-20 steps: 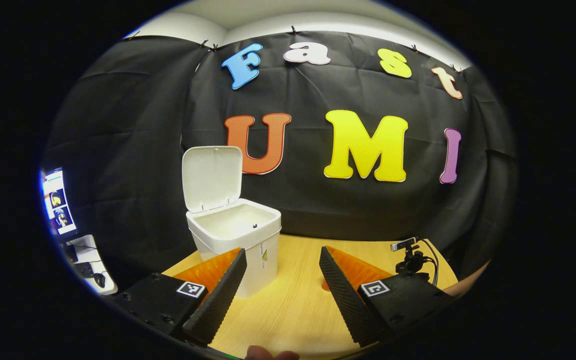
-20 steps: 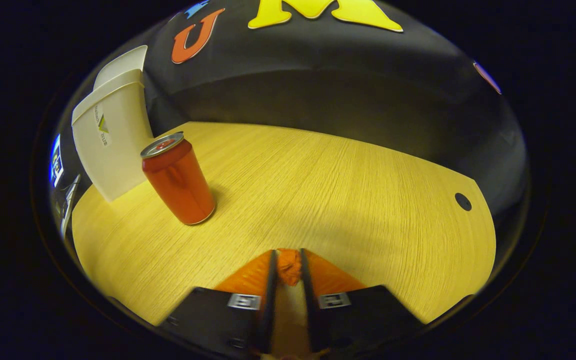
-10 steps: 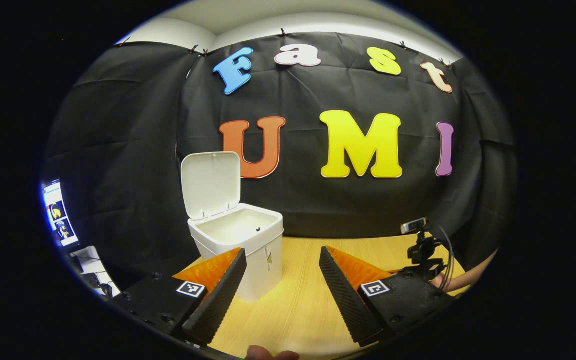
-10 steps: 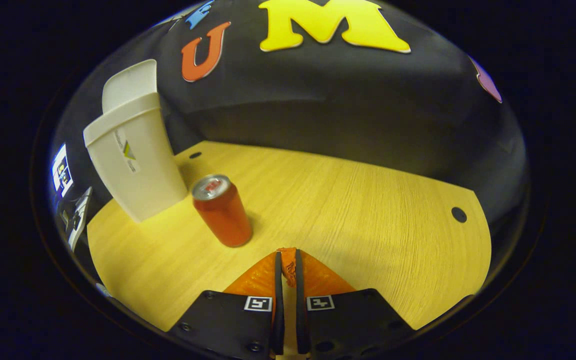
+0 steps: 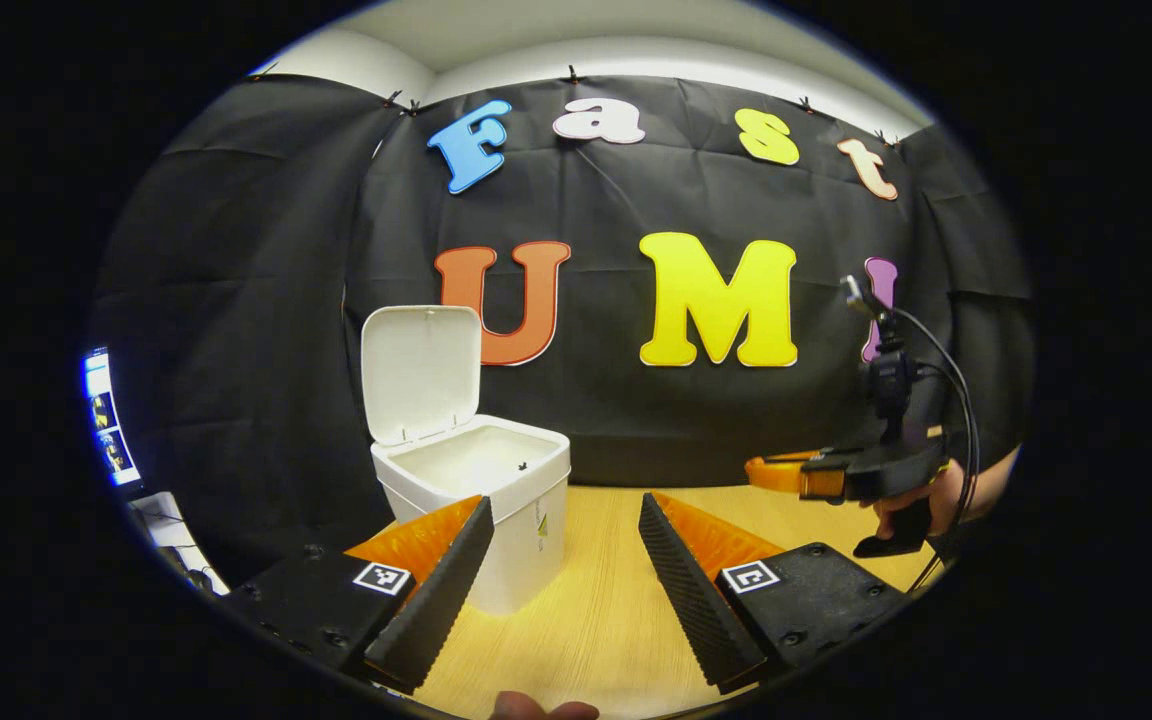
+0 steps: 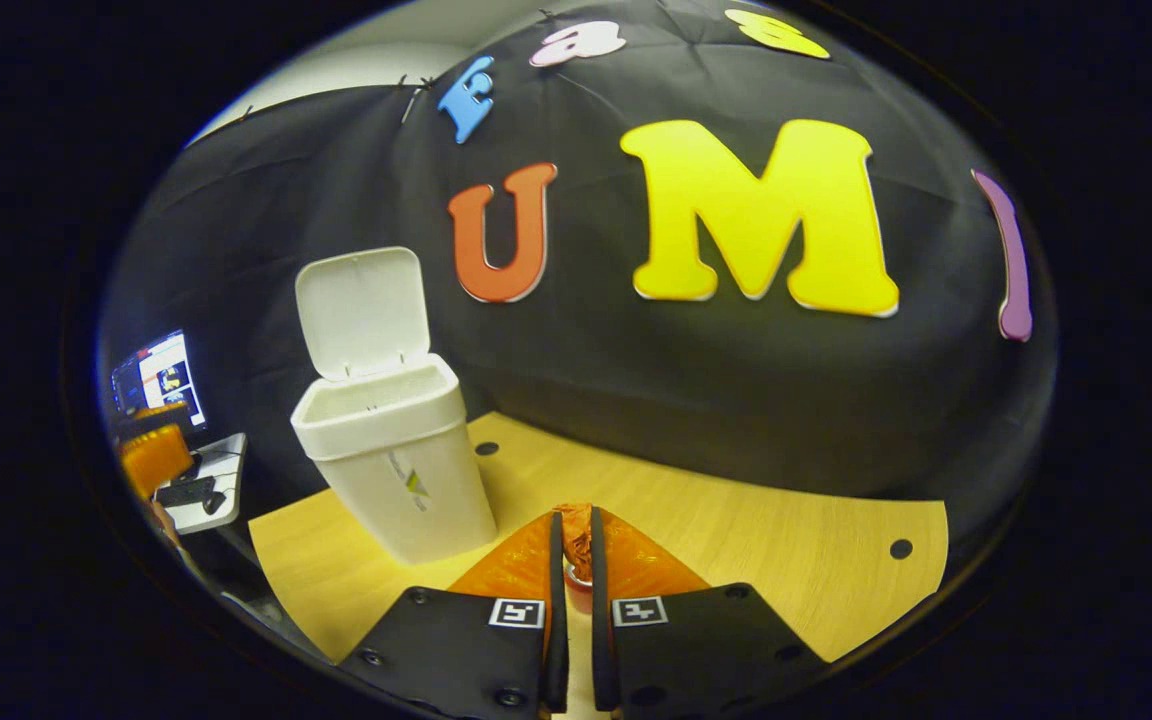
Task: Press the lid of the desktop garbage bin to open it, pick up the crumpled paper on the desktop and throw it into the bin, then pick up the pop can on the desktop and drop it into the bin, and finally close the garbage bin lid.
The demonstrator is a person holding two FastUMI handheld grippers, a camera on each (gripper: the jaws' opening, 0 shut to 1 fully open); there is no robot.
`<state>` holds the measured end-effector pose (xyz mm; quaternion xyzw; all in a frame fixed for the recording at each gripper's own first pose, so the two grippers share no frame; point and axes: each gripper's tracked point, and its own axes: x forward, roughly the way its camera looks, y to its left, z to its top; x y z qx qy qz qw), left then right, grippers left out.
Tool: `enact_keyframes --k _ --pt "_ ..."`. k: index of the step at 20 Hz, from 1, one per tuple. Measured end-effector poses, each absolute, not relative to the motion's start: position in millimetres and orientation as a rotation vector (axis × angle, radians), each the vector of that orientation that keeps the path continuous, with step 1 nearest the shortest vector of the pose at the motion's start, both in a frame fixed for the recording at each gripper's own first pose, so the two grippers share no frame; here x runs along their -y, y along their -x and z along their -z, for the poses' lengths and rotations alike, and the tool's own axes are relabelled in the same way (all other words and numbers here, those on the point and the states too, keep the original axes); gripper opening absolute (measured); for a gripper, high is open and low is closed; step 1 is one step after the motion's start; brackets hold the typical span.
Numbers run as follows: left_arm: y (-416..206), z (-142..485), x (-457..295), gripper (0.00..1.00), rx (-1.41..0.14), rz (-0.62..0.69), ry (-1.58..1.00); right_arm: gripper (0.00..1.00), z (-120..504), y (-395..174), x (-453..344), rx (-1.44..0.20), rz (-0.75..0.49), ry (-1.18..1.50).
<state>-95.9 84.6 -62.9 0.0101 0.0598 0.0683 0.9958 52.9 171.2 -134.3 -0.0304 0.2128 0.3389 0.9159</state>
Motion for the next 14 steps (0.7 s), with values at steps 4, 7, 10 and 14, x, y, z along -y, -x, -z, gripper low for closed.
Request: enact_keyframes --k 4,7,10,14 --pt "101 54 -112 0.97 -0.100 -0.174 -0.006 0.10 96 -53 -234 -0.367 -0.773 0.049" --pt "112 46 -140 0.97 -0.086 -0.232 -0.013 0.10 92 -51 -291 -0.360 -0.831 0.036" --pt "125 43 -171 0.97 -0.083 -0.301 -0.009 0.10 99 -48 -350 -0.367 -0.898 0.053" --pt "144 45 -201 0.97 -0.088 -0.385 0.011 0.10 125 -45 -411 -0.424 -0.956 0.091"
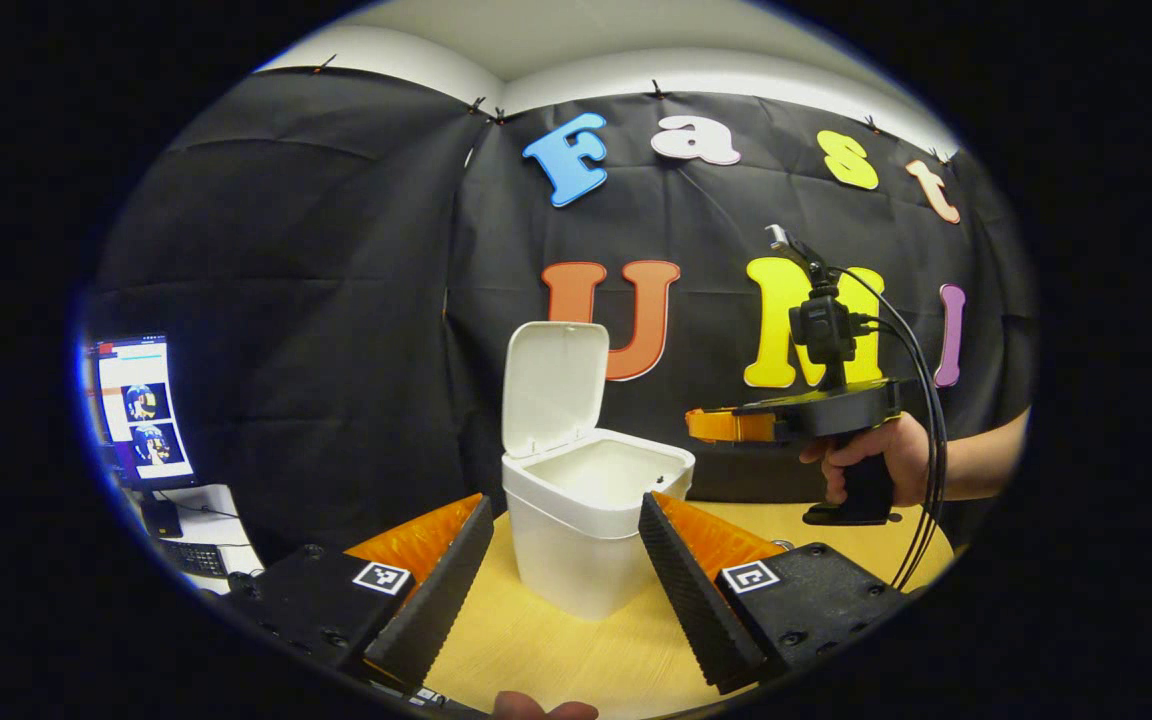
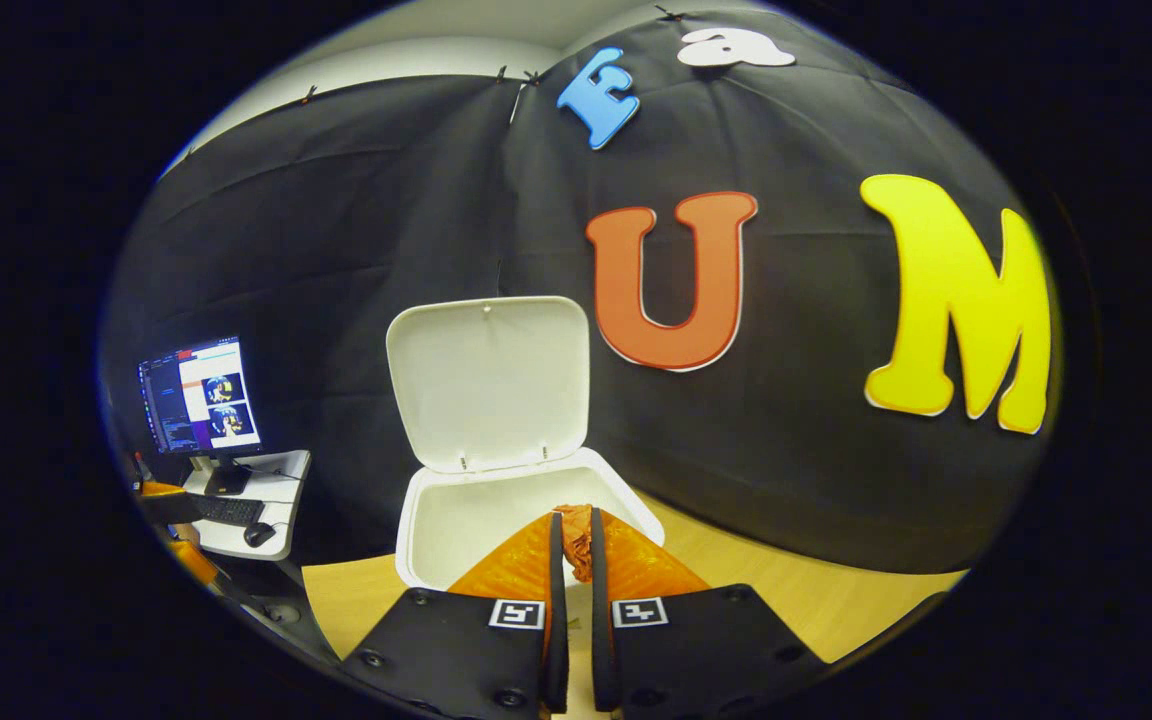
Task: Press the lid of the desktop garbage bin to open it, pick up the crumpled paper on the desktop and throw it into the bin, then pick up the pop can on the desktop and drop it into the bin, and finally close the garbage bin lid.
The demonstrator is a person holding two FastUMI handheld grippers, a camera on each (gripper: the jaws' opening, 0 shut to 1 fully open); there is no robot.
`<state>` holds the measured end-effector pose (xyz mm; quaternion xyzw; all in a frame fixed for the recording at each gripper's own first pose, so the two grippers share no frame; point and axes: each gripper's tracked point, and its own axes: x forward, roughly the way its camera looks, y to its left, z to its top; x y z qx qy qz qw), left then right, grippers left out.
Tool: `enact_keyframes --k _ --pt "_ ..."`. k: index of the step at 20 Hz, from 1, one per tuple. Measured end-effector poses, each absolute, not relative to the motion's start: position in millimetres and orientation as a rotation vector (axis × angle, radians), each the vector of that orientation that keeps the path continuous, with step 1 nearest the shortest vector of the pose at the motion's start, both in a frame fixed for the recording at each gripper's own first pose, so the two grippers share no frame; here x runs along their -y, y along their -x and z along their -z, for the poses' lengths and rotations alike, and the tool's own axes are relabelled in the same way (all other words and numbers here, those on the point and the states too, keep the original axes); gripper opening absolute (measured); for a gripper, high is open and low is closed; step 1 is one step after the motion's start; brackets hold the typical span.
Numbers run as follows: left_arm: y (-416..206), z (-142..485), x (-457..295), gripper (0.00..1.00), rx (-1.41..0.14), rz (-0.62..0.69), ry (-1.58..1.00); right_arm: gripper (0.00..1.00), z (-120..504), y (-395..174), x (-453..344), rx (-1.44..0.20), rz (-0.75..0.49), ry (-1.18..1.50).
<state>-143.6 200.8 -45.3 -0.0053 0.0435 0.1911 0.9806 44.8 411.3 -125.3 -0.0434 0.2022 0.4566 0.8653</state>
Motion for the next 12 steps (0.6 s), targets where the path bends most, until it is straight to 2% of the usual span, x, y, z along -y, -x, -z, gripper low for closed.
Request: enact_keyframes --k 4,10,12 --pt "164 56 -230 0.97 -0.105 -0.470 0.041 0.10 164 -37 -449 -0.493 -0.992 0.160" --pt "180 70 -255 0.97 -0.125 -0.533 0.049 0.27 183 -37 -465 -0.517 -0.989 0.204" --pt "180 70 -257 0.97 -0.122 -0.535 0.055 0.42 186 -37 -464 -0.518 -0.986 0.223"
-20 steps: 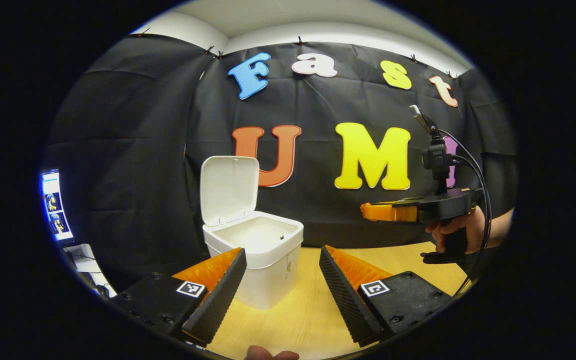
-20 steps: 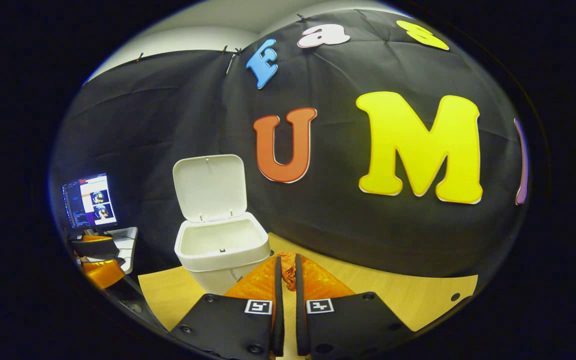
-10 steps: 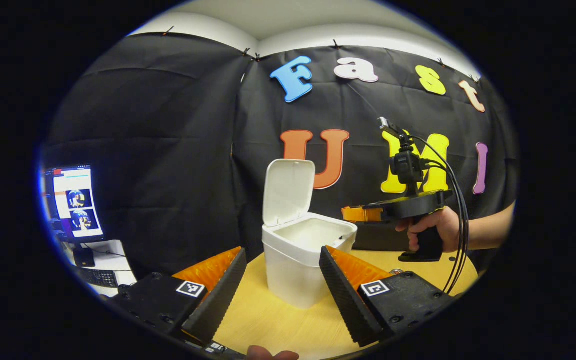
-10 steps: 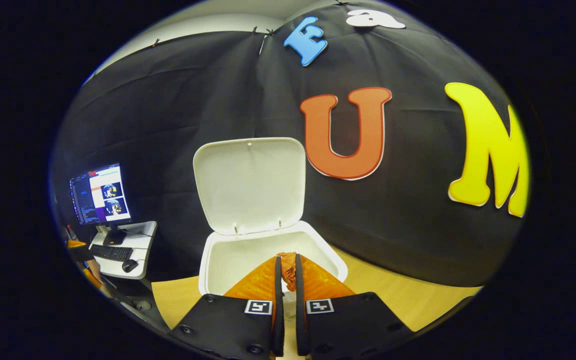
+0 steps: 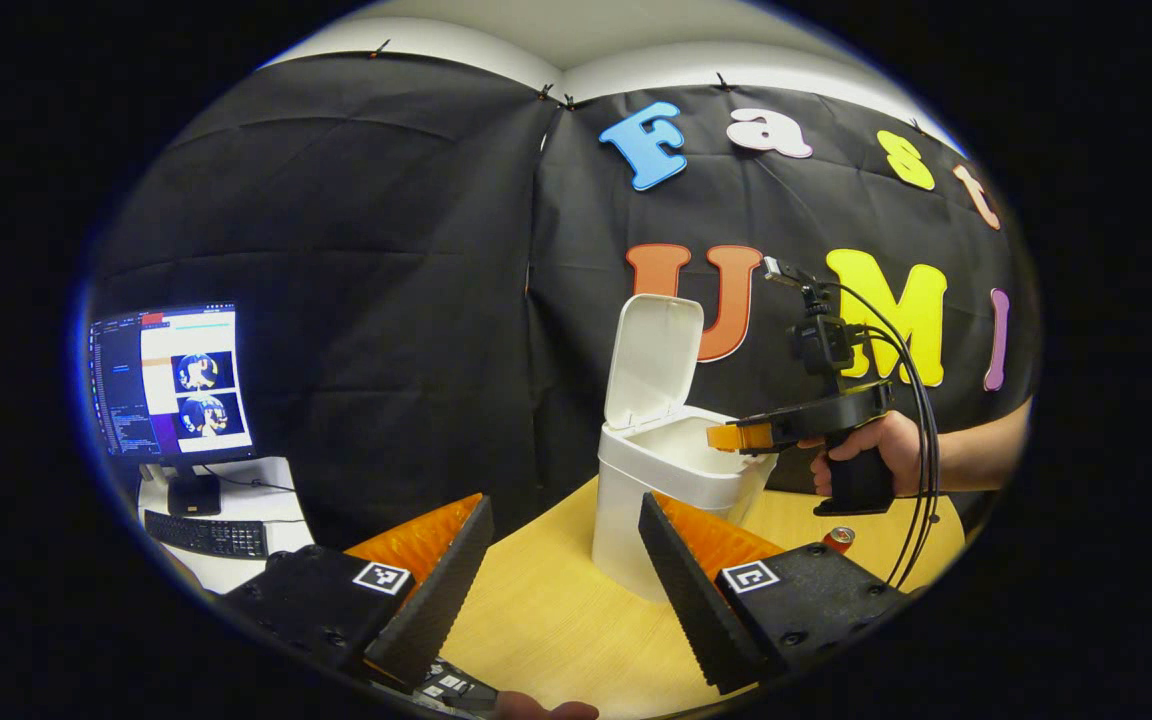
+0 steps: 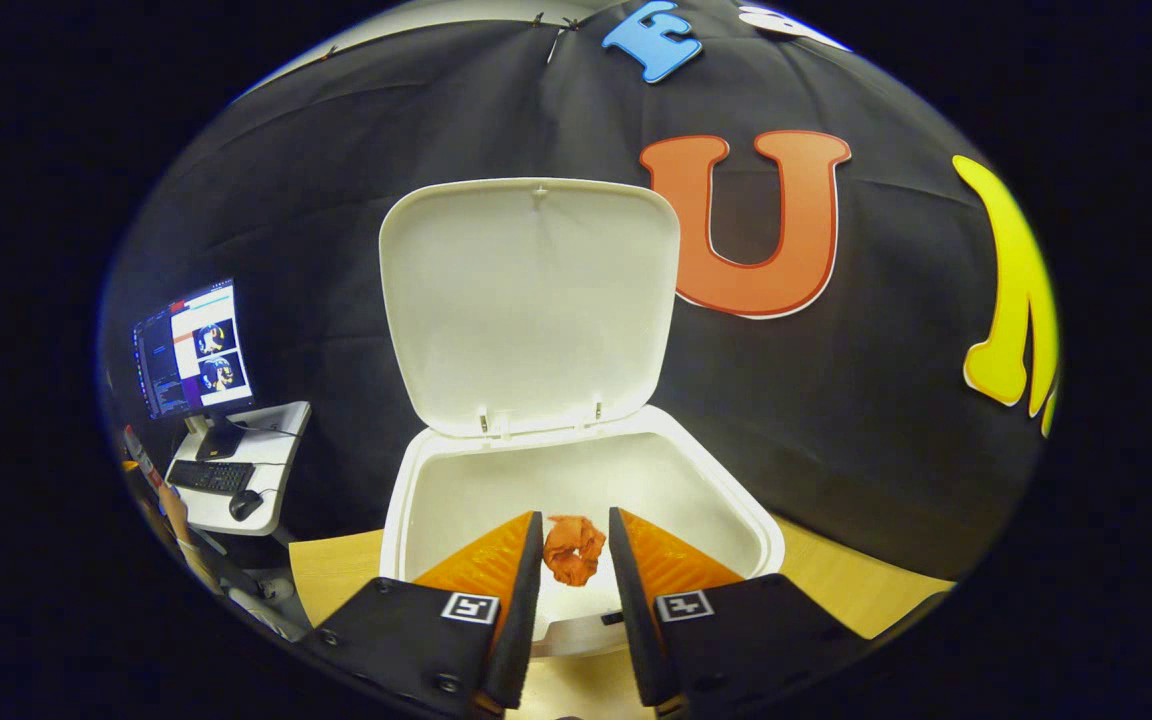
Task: Press the lid of the desktop garbage bin to open it, pick up the crumpled paper on the desktop and throw it into the bin, then pick up the pop can on the desktop and drop it into the bin, and finally close the garbage bin lid.
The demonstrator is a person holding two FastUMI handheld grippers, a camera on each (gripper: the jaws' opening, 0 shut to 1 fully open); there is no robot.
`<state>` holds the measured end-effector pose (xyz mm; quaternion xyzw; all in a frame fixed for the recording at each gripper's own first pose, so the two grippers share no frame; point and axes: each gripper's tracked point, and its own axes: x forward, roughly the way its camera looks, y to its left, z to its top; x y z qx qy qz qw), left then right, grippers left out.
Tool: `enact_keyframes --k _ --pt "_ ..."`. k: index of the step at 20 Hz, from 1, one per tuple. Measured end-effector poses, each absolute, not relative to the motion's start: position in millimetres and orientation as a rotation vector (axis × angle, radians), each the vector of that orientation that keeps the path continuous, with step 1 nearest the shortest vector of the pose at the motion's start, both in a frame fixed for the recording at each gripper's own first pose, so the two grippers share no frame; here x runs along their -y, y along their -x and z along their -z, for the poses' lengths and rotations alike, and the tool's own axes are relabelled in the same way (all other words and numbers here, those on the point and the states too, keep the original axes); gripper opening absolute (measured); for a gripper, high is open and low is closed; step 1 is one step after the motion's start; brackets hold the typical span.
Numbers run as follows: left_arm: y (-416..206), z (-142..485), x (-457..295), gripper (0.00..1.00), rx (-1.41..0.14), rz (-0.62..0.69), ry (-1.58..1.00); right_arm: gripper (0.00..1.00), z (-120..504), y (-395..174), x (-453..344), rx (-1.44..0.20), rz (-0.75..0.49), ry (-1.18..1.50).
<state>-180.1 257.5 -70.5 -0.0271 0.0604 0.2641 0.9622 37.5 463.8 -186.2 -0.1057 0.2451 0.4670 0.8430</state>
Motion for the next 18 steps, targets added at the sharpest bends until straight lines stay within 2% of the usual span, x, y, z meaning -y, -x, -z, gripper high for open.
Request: enact_keyframes --k 1,3,4,5,11,18 --pt "179 70 -257 0.97 -0.119 -0.535 0.053 0.55 186 -38 -462 -0.520 -0.983 0.230" --pt "177 70 -257 0.97 -0.120 -0.528 0.045 0.72 183 -43 -459 -0.516 -0.974 0.214" --pt "176 70 -257 0.97 -0.122 -0.522 0.041 0.73 179 -45 -456 -0.511 -0.966 0.198" --pt "174 69 -255 0.96 -0.123 -0.517 0.035 0.80 174 -47 -452 -0.503 -0.959 0.178" --pt "145 58 -233 0.96 -0.095 -0.428 0.004 0.82 127 -56 -382 -0.386 -0.882 0.122" --pt "96 51 -175 0.96 -0.071 -0.265 0.011 0.82 67 -57 -257 -0.247 -0.722 0.078"
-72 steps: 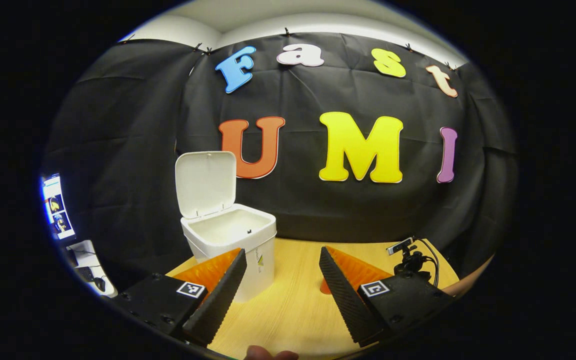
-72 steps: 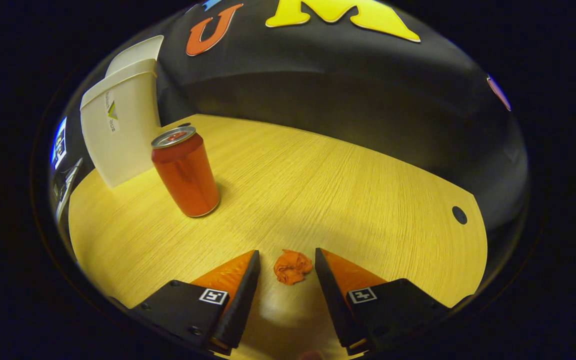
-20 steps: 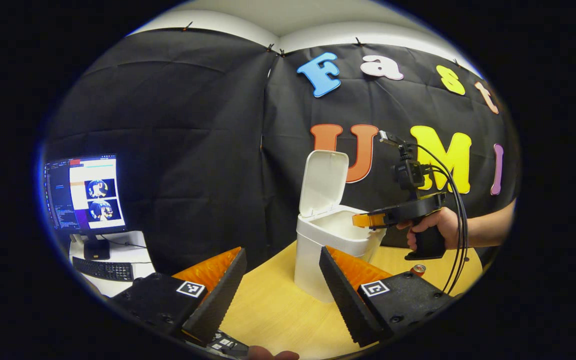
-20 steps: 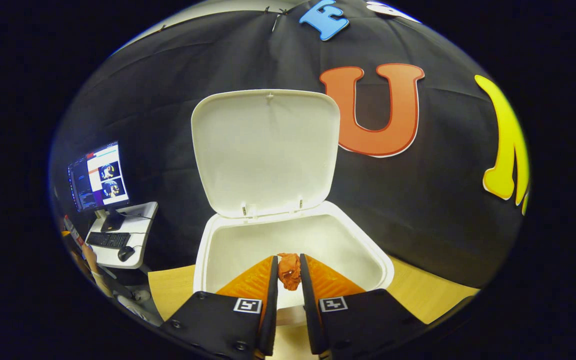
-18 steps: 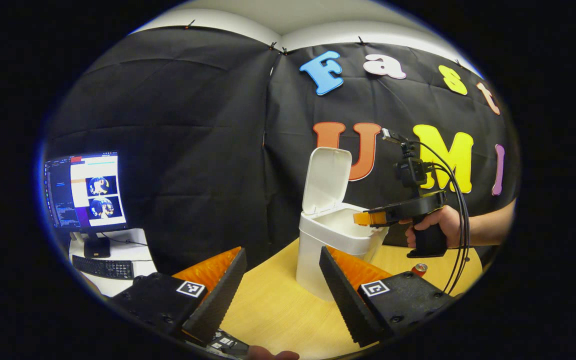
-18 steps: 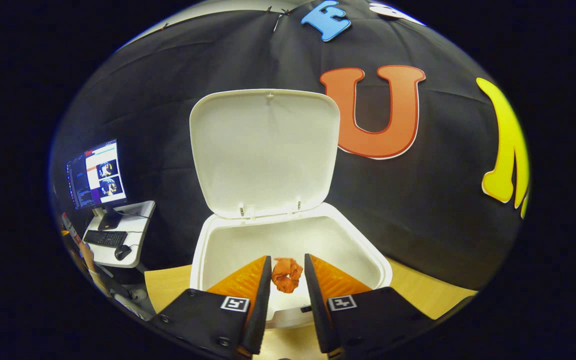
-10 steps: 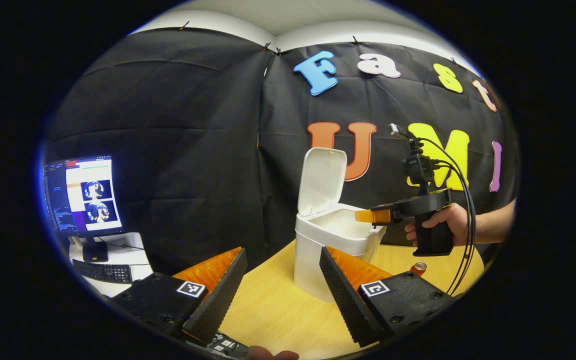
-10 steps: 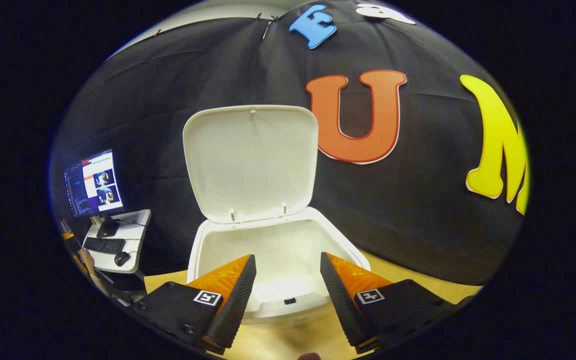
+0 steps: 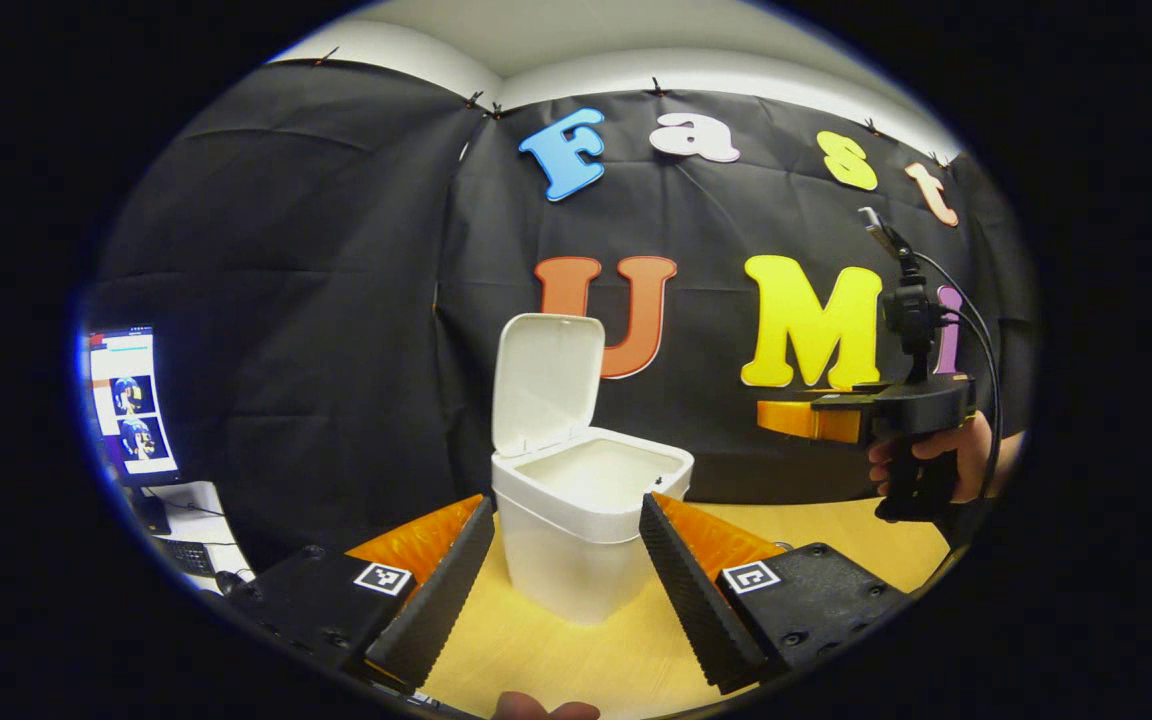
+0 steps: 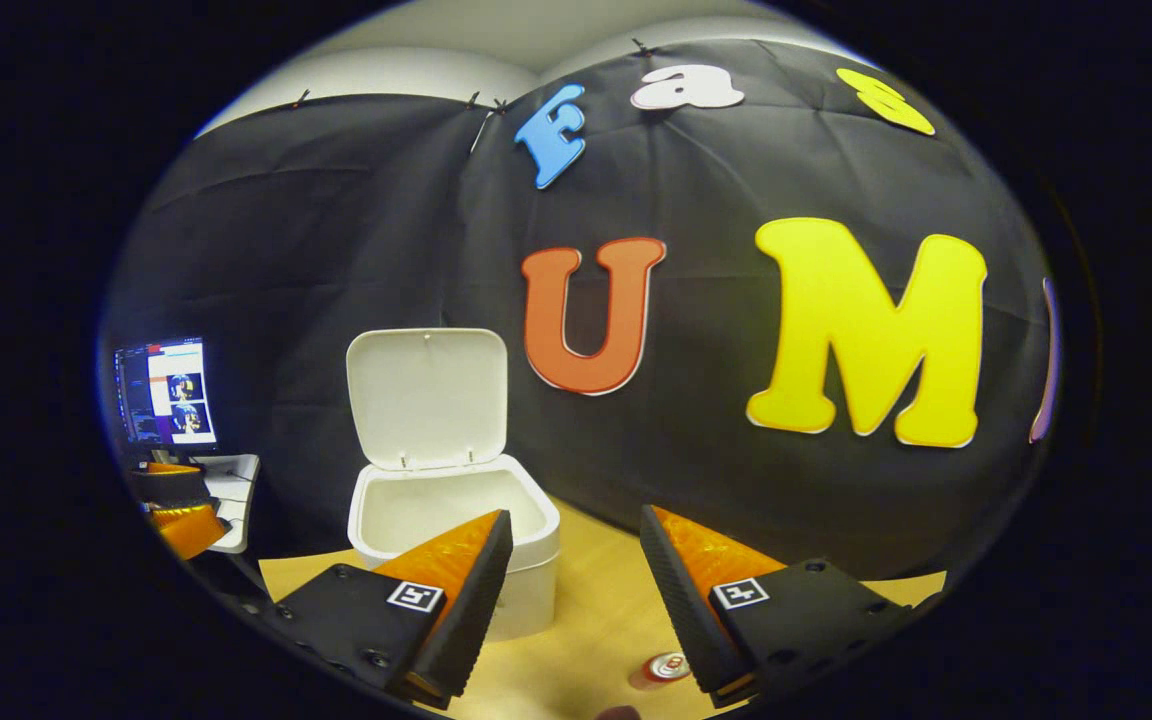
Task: Press the lid of the desktop garbage bin to open it, pick up the crumpled paper on the desktop and throw it into the bin, then pick up the pop can on the desktop and drop it into the bin, and finally close the garbage bin lid.
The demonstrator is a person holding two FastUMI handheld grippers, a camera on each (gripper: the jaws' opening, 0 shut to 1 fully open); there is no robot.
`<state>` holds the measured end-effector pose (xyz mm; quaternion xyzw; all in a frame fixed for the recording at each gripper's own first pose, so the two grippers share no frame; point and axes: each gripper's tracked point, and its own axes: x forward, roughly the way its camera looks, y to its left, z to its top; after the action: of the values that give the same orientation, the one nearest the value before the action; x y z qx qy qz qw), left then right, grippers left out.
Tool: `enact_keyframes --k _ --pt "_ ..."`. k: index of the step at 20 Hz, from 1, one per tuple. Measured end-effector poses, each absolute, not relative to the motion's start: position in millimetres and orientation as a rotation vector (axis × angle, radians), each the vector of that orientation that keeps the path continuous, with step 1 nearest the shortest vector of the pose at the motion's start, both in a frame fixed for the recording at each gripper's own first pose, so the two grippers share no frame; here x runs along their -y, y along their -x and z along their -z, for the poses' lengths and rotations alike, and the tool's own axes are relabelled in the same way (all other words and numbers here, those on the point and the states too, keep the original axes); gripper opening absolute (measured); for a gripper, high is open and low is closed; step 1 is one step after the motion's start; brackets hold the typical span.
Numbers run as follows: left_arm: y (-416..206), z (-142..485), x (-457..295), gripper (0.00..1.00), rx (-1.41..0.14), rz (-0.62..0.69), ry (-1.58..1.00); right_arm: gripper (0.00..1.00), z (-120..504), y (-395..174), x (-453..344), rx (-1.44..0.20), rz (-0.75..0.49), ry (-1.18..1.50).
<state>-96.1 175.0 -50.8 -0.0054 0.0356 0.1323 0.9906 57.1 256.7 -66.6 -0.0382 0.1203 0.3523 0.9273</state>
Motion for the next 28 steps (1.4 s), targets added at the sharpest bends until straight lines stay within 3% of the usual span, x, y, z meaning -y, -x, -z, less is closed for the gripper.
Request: enact_keyframes --k 8,9,14,20,28 --pt "48 57 -75 0.96 -0.053 -0.022 -0.005 0.82 61 -35 -108 -0.212 -0.528 0.038" --pt "44 58 -62 1.00 -0.049 0.011 -0.008 0.82 60 -30 -90 -0.205 -0.501 0.026" --pt "29 79 -10 0.96 -0.077 0.117 -0.036 0.83 57 -19 0 -0.140 -0.310 0.023" --pt "14 87 23 0.97 -0.070 0.185 -0.044 0.84 61 9 66 -0.157 -0.131 0.011" --pt "-3 158 44 0.97 -0.211 0.239 -0.022 0.84 70 30 102 -0.200 -0.054 0.031"
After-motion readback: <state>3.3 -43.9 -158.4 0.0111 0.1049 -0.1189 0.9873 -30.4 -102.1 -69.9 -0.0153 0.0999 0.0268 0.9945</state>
